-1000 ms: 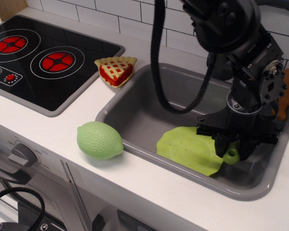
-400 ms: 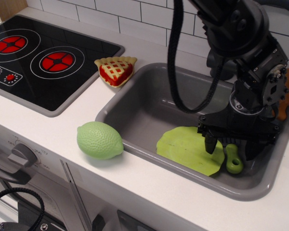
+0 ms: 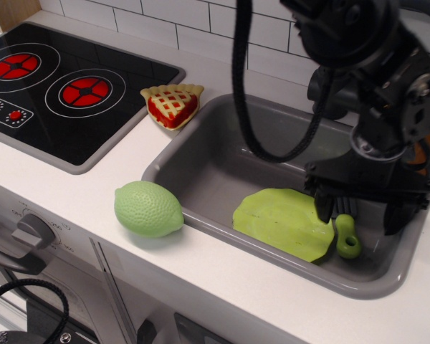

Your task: Take spatula off plate sink

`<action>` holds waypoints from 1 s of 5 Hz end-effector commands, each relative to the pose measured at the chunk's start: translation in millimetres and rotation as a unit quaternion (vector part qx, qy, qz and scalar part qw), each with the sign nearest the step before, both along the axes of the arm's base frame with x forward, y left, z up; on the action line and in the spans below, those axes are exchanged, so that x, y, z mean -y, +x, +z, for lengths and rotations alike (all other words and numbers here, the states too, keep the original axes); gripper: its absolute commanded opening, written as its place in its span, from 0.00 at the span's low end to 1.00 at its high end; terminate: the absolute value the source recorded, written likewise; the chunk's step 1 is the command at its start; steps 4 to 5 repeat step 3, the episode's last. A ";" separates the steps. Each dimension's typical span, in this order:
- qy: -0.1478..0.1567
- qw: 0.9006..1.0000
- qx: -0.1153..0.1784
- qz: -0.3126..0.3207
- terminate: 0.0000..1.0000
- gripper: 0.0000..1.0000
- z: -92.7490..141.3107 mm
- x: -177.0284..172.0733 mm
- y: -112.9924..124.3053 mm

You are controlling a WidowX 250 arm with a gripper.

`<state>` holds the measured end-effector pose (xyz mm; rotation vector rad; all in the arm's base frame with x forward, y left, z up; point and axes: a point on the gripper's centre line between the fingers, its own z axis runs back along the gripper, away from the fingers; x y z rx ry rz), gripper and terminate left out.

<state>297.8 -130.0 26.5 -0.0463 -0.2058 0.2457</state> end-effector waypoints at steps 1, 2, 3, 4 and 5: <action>0.031 0.998 0.024 -0.044 0.00 1.00 27.5 3.0 2.3; 0.031 0.998 0.024 -0.044 0.00 1.00 27.5 3.0 2.3; 0.031 0.998 0.024 -0.044 1.00 1.00 27.5 3.0 2.3; 0.031 0.998 0.024 -0.044 1.00 1.00 27.5 3.0 2.3; 0.031 0.998 0.024 -0.044 1.00 1.00 27.5 3.0 2.3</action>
